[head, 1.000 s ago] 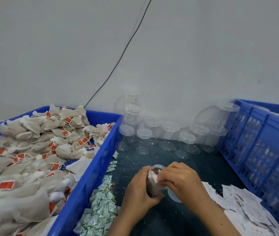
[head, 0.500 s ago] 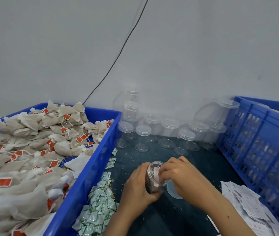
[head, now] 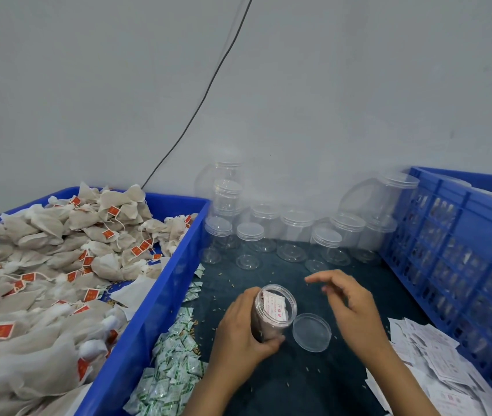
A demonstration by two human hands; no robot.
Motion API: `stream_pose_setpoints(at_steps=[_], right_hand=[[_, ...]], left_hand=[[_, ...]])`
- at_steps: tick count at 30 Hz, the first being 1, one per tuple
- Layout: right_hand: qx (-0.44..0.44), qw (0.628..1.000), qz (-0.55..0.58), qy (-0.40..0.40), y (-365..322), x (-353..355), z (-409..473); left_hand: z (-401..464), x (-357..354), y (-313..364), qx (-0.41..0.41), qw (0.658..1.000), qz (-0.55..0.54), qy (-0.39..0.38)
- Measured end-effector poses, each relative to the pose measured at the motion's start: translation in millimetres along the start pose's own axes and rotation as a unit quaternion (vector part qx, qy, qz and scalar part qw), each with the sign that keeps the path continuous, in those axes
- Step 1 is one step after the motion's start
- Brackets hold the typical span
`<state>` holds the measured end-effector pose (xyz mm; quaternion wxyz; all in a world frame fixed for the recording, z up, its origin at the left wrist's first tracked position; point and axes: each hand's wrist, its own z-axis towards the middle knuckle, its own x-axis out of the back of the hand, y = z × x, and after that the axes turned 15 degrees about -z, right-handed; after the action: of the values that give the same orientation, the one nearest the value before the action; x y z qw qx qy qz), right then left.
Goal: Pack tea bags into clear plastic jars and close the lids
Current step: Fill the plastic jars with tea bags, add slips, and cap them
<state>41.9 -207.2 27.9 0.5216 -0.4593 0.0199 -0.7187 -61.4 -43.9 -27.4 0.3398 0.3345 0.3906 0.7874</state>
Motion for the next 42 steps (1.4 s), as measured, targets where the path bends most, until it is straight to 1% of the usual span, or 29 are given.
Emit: stream_pose_setpoints(at_steps=[1,2,4,5,6,7,9,11,12,15,19,22,28,30,33,35,39,41,42], right_hand=[[-0.027,0.999,-0.023,-0.014,7.2,-3.7,-3.0],[-0.046,0.995,-0.061,-0.062,16.2,-8.6,-7.1],[-0.080,0.962,-0.144,-0.218,31.6,-18.9,-16.3],[-0.082,0.942,-0.176,-0.274,37.1,-24.1,-20.7],[-0.080,0.930,-0.204,-0.294,39.5,-27.7,-23.3],[-0.074,0.931,-0.217,-0.283,39.6,-29.8,-24.6],[-0.057,0.948,-0.213,-0.230,40.5,-30.3,-24.6],[-0.041,0.964,-0.180,-0.193,37.8,-25.7,-22.6],[-0.038,0.971,-0.146,-0.186,36.0,-23.1,-21.7],[-0.031,0.983,-0.021,-0.178,26.1,-14.1,-21.0],[-0.023,0.986,0.063,-0.152,17.9,-3.7,-21.3],[-0.029,0.980,0.132,-0.148,10.0,-1.9,-23.6],[0.017,0.977,0.133,-0.168,-1.6,-1.9,-23.6],[0.028,0.969,0.155,-0.190,-1.0,-0.2,-23.1],[0.021,0.947,0.231,-0.224,-1.4,3.0,-21.9],[0.007,0.928,0.288,-0.235,-2.6,4.9,-20.8],[-0.029,0.888,0.389,-0.244,-5.4,3.3,-18.8],[-0.044,0.873,0.420,-0.244,-8.6,1.2,-18.3],[-0.053,0.874,0.422,-0.235,-10.5,-0.3,-18.0]], left_hand=[[0.2,0.0,-0.8,0.001,1.000,-0.001,0.003],[0.6,-0.3,-1.1,0.002,1.000,-0.003,0.006],[0.5,-0.5,-0.9,0.004,1.000,-0.012,0.015],[0.4,-0.6,-0.5,0.003,1.000,-0.016,0.020],[0.1,-0.5,-0.2,0.002,1.000,-0.017,0.022],[0.0,-0.3,-0.1,0.002,1.000,-0.016,0.022],[-0.3,0.5,-0.8,0.001,1.000,-0.009,0.016],[-0.3,2.0,-1.2,-0.006,1.000,0.011,0.002],[0.0,2.6,-1.6,-0.013,1.000,0.023,-0.006],[0.3,3.4,-2.6,-0.040,0.997,0.060,-0.023],[0.7,3.5,-3.3,-0.061,0.995,0.080,-0.024],[1.6,3.2,-5.0,-0.066,0.993,0.093,-0.030],[1.3,4.8,-2.4,-0.070,0.986,0.130,-0.075],[1.1,6.9,-0.2,-0.049,0.990,0.097,-0.087],[-0.9,9.2,6.8,-0.006,0.995,-0.013,-0.101],[-2.5,8.6,11.1,0.032,0.988,-0.088,-0.126],[-2.7,5.7,18.2,0.112,0.956,-0.223,-0.153],[-3.8,2.8,19.8,0.126,0.950,-0.248,-0.143],[-4.5,1.1,20.2,0.123,0.953,-0.244,-0.131]])
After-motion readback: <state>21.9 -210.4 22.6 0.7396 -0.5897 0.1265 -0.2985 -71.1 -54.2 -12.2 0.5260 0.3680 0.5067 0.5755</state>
